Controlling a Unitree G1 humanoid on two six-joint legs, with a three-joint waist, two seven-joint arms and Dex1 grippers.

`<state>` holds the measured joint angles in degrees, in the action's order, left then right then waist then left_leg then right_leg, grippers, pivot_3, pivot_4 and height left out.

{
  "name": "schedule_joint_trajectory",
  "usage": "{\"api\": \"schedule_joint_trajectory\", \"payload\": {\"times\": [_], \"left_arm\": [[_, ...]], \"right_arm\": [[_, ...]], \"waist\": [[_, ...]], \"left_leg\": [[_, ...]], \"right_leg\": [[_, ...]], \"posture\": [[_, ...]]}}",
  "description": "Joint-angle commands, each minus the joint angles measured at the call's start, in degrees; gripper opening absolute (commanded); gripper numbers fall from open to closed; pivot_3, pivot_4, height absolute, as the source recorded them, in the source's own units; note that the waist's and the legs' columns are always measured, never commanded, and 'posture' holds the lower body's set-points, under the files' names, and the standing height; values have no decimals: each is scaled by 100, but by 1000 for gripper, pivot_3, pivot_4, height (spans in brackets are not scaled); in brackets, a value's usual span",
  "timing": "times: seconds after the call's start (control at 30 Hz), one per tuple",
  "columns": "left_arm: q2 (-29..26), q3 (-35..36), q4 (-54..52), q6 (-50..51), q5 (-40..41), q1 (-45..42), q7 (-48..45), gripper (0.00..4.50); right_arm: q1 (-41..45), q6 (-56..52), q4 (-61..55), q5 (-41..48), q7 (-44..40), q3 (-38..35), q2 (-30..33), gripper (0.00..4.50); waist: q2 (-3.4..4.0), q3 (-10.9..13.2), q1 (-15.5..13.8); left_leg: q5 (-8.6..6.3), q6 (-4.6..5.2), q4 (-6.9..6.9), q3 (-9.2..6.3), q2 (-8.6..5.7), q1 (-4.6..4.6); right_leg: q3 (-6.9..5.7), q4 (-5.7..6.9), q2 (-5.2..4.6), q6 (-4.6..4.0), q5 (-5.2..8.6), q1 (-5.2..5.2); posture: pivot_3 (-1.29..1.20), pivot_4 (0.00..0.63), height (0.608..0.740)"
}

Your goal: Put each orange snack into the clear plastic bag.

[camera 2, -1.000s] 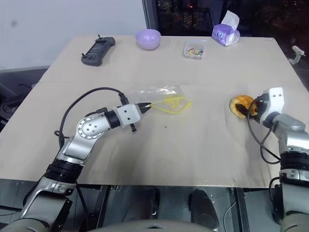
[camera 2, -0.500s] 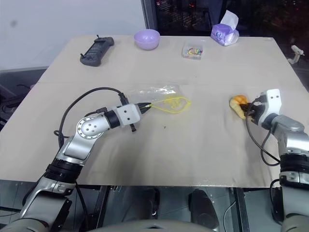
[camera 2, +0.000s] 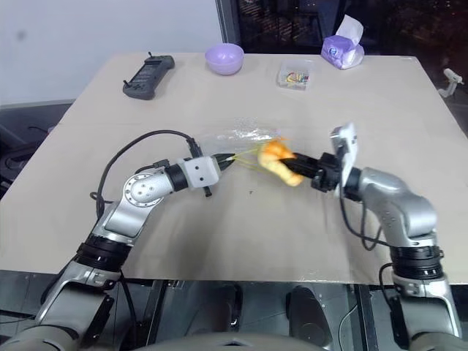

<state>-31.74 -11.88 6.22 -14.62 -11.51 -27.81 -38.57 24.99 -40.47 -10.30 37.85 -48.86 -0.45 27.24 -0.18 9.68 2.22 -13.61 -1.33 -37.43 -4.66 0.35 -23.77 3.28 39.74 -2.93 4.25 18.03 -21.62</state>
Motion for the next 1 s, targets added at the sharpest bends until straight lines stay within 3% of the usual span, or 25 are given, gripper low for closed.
{"api": "schedule_joint_trajectory", "payload": {"times": [0.03, 0.4, 0.6, 0.9, 1.0], "left_arm": [[73, -44, -53, -205, 42, -163, -7, 0], [105, -106, -131, -446, 158, -226, -238, 0], [88, -98, -29, -523, 86, -261, -218, 0], [197, -233, 4, -770, 220, -278, -423, 0], [204, -268, 68, -856, 231, -314, -506, 0]], "right_arm": [[243, 73, -39, -188, 93, 244, -136, 7], [992, 145, 1522, -853, 756, 190, -500, 7], [852, 252, 1409, -882, 226, 242, -271, 7], [1340, -45, 1919, -1122, 979, 229, -852, 7], [1643, -270, 2268, -1062, 1669, -90, -1295, 7]], "waist": [[0, 0, 5], [0, 0, 18], [1, 0, 13], [1, 0, 40], [1, 0, 29]], "left_leg": [[0, 0, 0, -1, 0, 0], [0, 0, 1, -1, 0, 0], [0, 0, 1, -1, 0, -2], [0, -1, 1, 0, 2, 1], [0, -1, 1, 0, 1, 2]], "right_leg": [[0, 0, 0, 0, 0, 0], [-1, 0, 0, 0, 0, -3], [-1, -1, 0, 0, 0, -4], [2, 4, 3, 0, 0, -5], [1, 3, 2, 0, 0, -5]], "posture": [[0, 150, 740], [0, 150, 740], [0, 150, 740], [0, 150, 740], [0, 150, 740]]}}
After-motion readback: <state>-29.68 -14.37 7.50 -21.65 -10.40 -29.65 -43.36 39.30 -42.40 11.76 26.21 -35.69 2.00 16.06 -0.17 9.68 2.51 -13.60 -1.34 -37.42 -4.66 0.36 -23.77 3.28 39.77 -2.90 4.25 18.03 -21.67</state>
